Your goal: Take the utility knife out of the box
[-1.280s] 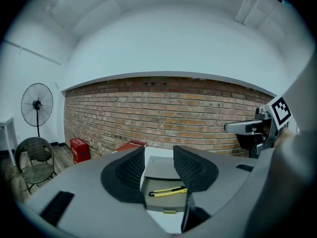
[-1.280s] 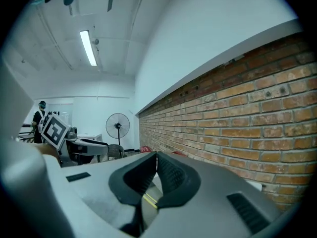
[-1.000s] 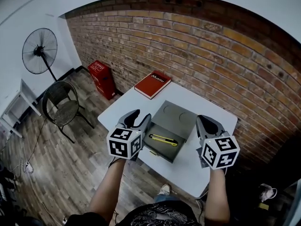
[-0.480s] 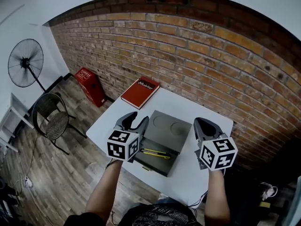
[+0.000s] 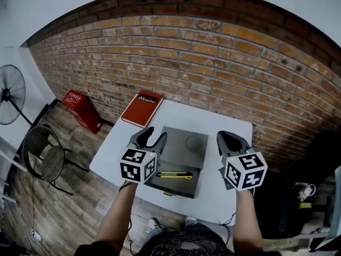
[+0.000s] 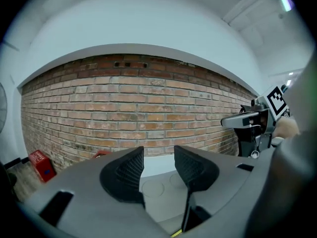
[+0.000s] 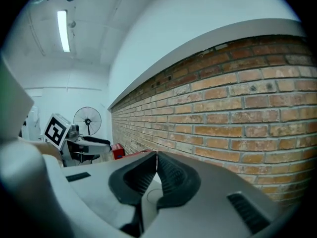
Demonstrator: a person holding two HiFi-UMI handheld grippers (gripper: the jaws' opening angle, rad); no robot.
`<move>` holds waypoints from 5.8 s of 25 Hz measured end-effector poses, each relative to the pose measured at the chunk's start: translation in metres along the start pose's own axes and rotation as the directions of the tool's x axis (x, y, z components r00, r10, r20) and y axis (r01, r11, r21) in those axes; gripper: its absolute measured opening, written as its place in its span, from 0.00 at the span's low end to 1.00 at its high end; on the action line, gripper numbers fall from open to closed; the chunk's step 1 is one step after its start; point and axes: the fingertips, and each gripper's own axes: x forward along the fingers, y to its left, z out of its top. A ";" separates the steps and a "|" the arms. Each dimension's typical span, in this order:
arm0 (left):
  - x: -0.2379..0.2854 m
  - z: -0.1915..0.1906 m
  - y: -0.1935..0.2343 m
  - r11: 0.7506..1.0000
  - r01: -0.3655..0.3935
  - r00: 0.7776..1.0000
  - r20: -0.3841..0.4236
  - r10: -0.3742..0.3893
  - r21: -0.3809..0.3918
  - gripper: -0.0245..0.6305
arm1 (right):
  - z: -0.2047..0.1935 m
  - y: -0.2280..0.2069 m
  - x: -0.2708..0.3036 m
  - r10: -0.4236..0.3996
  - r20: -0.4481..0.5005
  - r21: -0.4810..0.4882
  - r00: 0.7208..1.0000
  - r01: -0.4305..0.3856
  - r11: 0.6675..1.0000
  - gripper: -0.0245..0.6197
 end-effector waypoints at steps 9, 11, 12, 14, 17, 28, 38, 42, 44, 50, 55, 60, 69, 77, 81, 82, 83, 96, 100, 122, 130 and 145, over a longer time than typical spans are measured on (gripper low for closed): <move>0.003 0.001 -0.009 0.984 0.170 0.985 -0.014 -0.170 0.055 0.33 | 0.008 0.016 -0.029 -0.166 0.017 0.009 0.986 0.166 0.986 0.07; 0.003 0.000 -0.010 0.979 0.194 0.981 -0.022 -0.193 0.067 0.33 | 0.009 0.022 -0.032 -0.187 0.020 0.008 0.982 0.187 0.982 0.07; 0.003 0.000 -0.011 0.976 0.206 0.979 -0.025 -0.204 0.074 0.33 | 0.009 0.024 -0.035 -0.198 0.021 0.009 0.980 0.198 0.980 0.07; 0.002 -0.001 -0.013 0.970 0.230 0.973 -0.028 -0.228 0.084 0.33 | 0.008 0.028 -0.039 -0.220 0.023 0.013 0.975 0.220 0.975 0.07; 0.003 -0.001 -0.018 0.960 0.264 0.964 -0.031 -0.262 0.097 0.33 | 0.008 0.033 -0.045 -0.251 0.025 0.019 0.968 0.250 0.968 0.07; 0.014 -0.041 -0.051 0.866 0.462 0.883 -0.191 -0.428 0.193 0.33 | -0.001 0.041 -0.057 -0.315 0.013 0.032 0.949 0.314 0.949 0.07; 0.021 -0.110 -0.079 0.737 0.628 0.760 -0.402 -0.511 0.251 0.34 | -0.010 0.038 -0.064 -0.360 -0.004 0.048 0.933 0.359 0.932 0.07; 0.024 -0.130 -0.085 0.712 0.658 0.727 -0.453 -0.516 0.245 0.35 | -0.014 0.040 -0.065 -0.362 -0.014 0.046 0.932 0.362 0.931 0.07; 0.024 -0.137 -0.089 0.699 0.672 0.713 -0.471 -0.520 0.245 0.35 | -0.016 0.038 -0.067 -0.369 -0.016 0.049 0.929 0.369 0.928 0.07; 0.021 -0.166 -0.092 0.648 0.717 0.659 -0.554 -0.509 0.258 0.35 | -0.025 0.042 -0.067 -0.375 -0.026 0.067 0.927 0.376 0.924 0.07; 0.019 -0.191 -0.093 0.620 0.744 0.615 -0.619 -0.490 0.248 0.36 | -0.034 0.044 -0.069 -0.380 -0.038 0.080 0.924 0.382 0.921 0.07; 0.020 -0.214 -0.096 0.602 0.762 0.579 -0.668 -0.467 0.240 0.36 | -0.043 0.045 -0.072 -0.383 -0.051 0.093 0.922 0.387 0.918 0.07; 0.025 -0.249 -0.104 0.558 0.792 0.520 -0.754 -0.402 0.249 0.36 | -0.054 0.041 -0.080 -0.392 -0.074 0.103 0.917 0.398 0.912 0.07; 0.036 -0.257 -0.101 0.564 0.784 0.521 -0.770 -0.368 0.261 0.36 | -0.058 0.041 -0.080 -0.394 -0.085 0.107 0.915 0.401 0.910 0.07; 0.034 -0.260 -0.104 0.558 0.795 0.493 -0.788 -0.368 0.237 0.36 | -0.062 0.043 -0.077 -0.387 -0.096 0.112 0.917 0.397 0.911 0.07; 0.032 -0.261 -0.104 0.558 0.798 0.481 -0.798 -0.363 0.227 0.36 | -0.062 0.044 -0.076 -0.386 -0.098 0.113 0.917 0.396 0.911 0.07; 0.031 -0.263 -0.103 0.560 0.800 0.469 -0.808 -0.357 0.216 0.35 | -0.063 0.044 -0.075 -0.385 -0.099 0.113 0.918 0.395 0.912 0.07; 0.024 -0.263 -0.106 0.553 0.798 0.484 -0.802 -0.349 0.240 0.23 | -0.061 0.046 -0.072 -0.381 -0.098 0.110 0.919 0.391 0.914 0.07; 0.025 -0.260 -0.103 0.565 0.778 0.523 -0.782 -0.339 0.275 0.23 | -0.060 0.046 -0.071 -0.380 -0.095 0.112 0.920 0.389 0.915 0.07; 0.029 -0.136 -0.088 0.725 0.613 0.760 -0.486 -0.431 0.315 0.23 | -0.045 0.049 -0.050 -0.333 -0.061 0.105 0.941 0.338 0.935 0.07; 0.026 -0.071 -0.057 0.829 0.490 0.861 -0.298 -0.412 0.270 0.23 | -0.031 0.049 -0.050 -0.331 -0.031 0.089 0.943 0.333 0.939 0.07; -0.020 0.017 0.028 0.966 0.229 0.970 0.051 -0.236 0.119 0.23 | 0.007 0.062 -0.049 -0.311 0.066 0.026 0.948 0.310 0.950 0.07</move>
